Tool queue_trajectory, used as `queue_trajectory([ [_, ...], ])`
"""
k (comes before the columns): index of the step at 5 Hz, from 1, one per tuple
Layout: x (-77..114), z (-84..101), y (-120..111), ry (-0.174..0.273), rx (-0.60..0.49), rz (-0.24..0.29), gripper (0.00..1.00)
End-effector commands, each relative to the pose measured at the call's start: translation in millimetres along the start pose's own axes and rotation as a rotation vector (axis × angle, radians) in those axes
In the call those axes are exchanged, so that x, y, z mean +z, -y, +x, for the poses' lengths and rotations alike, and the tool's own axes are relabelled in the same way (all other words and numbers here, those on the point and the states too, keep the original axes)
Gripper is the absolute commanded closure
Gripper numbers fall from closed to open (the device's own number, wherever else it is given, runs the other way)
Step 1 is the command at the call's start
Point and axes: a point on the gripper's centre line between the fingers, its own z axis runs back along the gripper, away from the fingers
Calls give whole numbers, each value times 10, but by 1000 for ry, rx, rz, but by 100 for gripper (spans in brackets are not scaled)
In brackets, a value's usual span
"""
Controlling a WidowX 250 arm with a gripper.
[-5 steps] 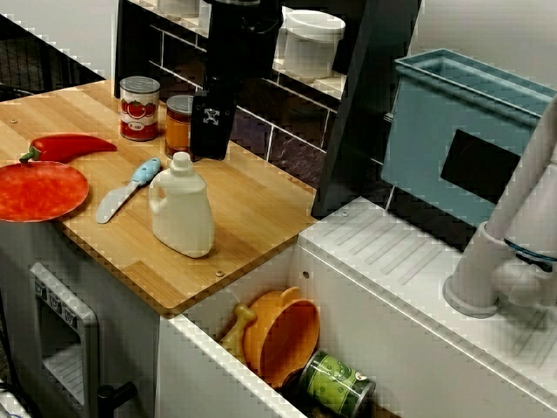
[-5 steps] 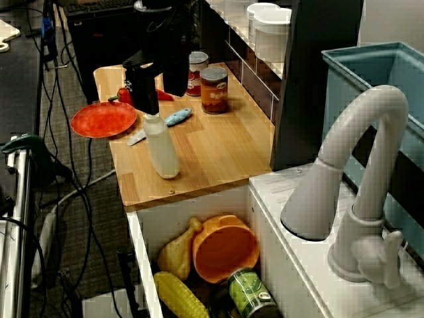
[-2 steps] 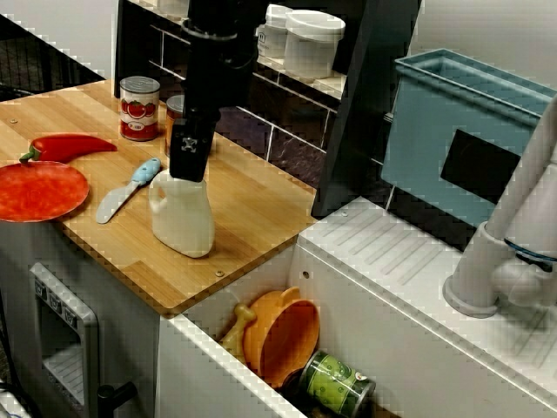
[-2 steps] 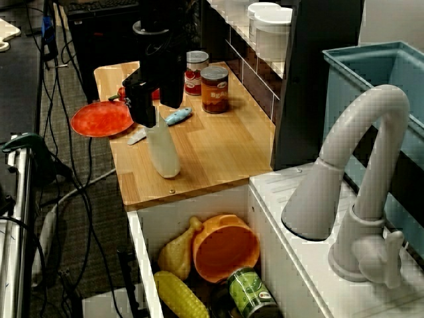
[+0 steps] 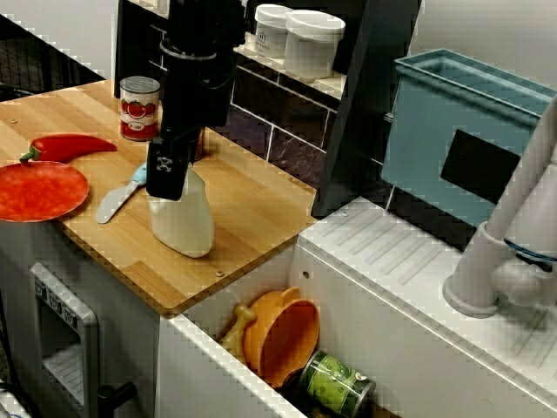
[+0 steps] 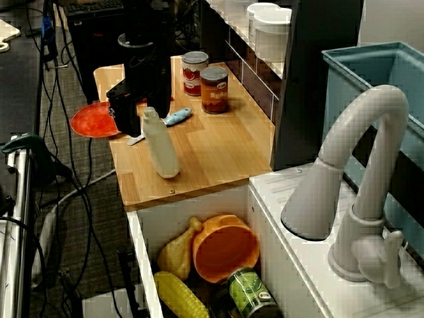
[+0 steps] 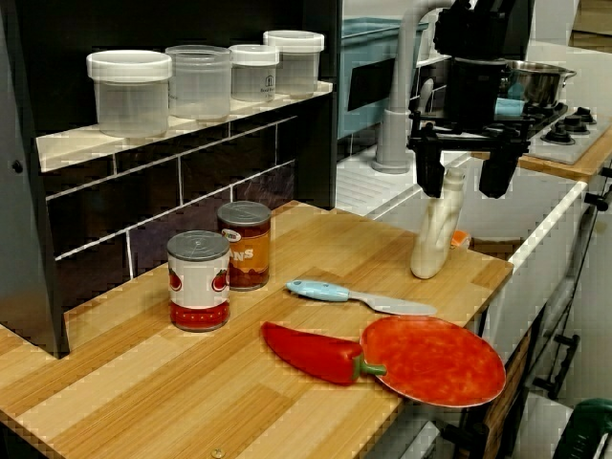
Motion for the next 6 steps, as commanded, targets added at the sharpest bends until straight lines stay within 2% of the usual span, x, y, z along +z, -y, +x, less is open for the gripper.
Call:
queue_trajectory([
  [1,24,-51,-3,27,34,29,0],
  [4,-19,-103,-64,33,97,19,0],
  [6,-18,-21,-126,63,161,11,0],
])
